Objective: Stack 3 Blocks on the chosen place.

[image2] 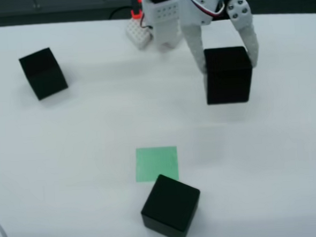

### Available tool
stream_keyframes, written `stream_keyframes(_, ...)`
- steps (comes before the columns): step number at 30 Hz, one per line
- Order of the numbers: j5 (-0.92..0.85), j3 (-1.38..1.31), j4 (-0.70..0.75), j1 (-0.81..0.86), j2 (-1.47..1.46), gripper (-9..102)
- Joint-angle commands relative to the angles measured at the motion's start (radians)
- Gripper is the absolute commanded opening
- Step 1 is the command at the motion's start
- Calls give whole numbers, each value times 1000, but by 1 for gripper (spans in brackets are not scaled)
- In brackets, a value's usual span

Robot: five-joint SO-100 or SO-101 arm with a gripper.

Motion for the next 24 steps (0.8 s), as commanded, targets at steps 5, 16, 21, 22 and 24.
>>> stream_keyframes(5,-149,-101,-31,147,-66,11)
stream_keyframes(16,-440,-109,-163,397,-219,11)
stream_keyframes(21,-515,-101,-236,466,-285,12)
stream_keyframes(22,-529,-101,-250,476,-296,12)
stream_keyframes(24,-532,-103,-290,486,-321,12)
